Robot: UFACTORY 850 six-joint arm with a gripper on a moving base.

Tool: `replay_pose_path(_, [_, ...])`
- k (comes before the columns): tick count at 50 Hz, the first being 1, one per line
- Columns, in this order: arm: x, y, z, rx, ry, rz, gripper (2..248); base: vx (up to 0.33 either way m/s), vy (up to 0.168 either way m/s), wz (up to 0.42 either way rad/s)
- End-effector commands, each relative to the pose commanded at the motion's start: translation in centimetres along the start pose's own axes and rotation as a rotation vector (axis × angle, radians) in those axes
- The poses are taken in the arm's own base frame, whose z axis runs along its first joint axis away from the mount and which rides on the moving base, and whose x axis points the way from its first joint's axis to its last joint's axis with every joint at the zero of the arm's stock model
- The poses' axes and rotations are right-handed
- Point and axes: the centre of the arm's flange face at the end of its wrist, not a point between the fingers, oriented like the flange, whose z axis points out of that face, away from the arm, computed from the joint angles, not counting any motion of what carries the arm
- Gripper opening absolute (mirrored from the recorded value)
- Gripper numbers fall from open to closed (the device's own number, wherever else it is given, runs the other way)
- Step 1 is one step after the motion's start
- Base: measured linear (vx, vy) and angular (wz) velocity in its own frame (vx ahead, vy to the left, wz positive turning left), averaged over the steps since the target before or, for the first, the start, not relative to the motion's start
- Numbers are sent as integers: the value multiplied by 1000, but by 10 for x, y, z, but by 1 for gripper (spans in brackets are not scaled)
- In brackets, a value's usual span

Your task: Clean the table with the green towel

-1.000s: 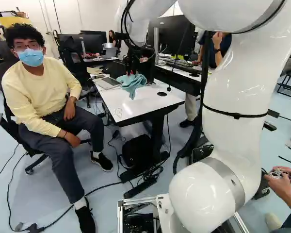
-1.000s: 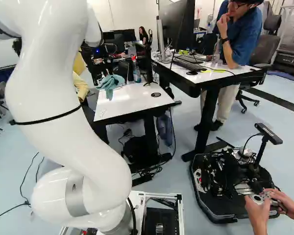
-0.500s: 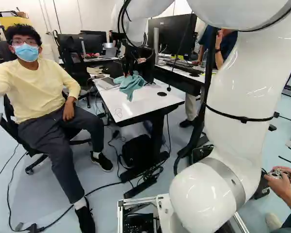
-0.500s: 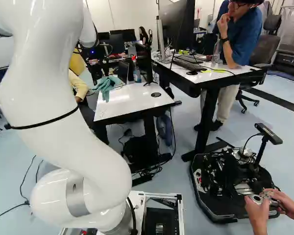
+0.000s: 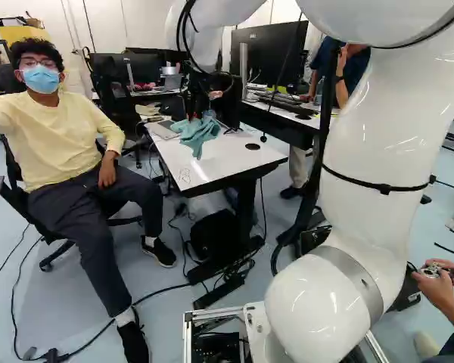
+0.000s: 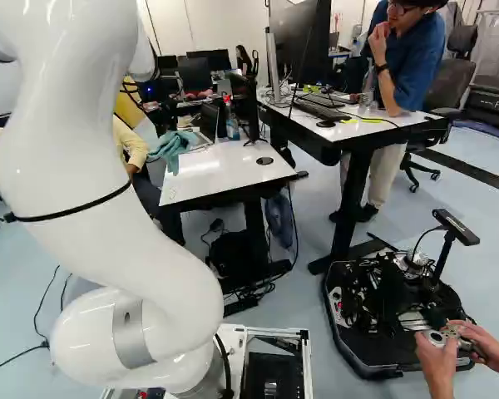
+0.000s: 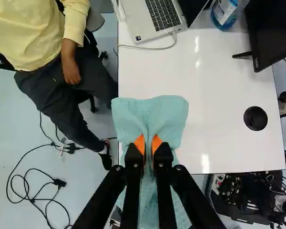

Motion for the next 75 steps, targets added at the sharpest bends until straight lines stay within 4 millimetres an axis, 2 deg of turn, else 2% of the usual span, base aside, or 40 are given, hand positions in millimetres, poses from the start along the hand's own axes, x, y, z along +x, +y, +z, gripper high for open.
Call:
replay_pose_path(39, [-10, -41, -4, 34, -4, -67, 39, 0, 0, 0])
replay_pose_path(64, [-7, -53, -3, 44, 6, -86, 39, 0, 0, 0])
replay_pose_path(75, [-8, -55, 8, 44, -11, -88, 39, 0, 0, 0])
